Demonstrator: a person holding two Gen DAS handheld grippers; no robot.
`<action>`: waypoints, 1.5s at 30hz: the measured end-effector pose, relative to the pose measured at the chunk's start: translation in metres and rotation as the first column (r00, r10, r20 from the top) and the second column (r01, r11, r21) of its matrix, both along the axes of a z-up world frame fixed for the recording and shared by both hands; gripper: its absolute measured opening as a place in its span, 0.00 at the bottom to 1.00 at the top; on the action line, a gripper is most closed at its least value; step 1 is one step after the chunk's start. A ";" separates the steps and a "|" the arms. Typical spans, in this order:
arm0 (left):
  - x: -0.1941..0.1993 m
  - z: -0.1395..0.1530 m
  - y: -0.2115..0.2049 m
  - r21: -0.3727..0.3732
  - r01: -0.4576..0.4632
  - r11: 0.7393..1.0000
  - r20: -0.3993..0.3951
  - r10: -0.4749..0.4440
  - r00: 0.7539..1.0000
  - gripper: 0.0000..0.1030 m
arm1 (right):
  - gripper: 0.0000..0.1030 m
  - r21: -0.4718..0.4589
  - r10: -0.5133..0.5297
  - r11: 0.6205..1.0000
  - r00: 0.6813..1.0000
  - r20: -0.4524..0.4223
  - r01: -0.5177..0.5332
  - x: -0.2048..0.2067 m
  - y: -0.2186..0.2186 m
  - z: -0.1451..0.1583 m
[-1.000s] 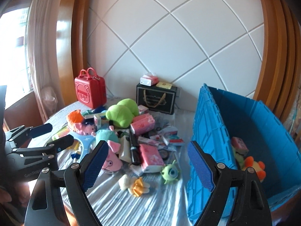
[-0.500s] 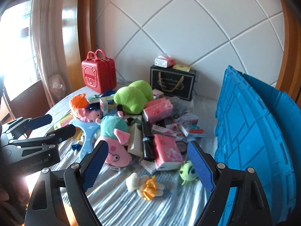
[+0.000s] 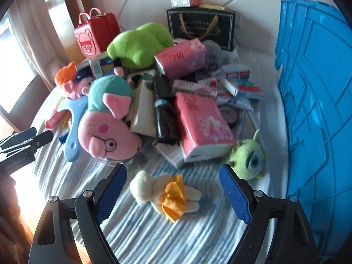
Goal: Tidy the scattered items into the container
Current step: 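Withdraw both tools from the crate and reach back toward the pile, then grasp the blue-dress teddy bear with the left tool while the right grasps the cream plush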
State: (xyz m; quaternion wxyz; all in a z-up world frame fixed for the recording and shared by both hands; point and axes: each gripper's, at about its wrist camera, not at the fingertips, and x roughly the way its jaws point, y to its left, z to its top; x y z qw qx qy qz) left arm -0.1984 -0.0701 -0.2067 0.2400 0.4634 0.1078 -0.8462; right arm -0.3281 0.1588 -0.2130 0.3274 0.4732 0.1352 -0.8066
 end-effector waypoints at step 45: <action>-0.032 -0.086 -0.100 0.088 0.241 0.967 0.092 -0.248 0.964 0.68 | 0.70 0.060 -0.398 0.917 0.914 0.076 0.394 0.041 0.015 -0.052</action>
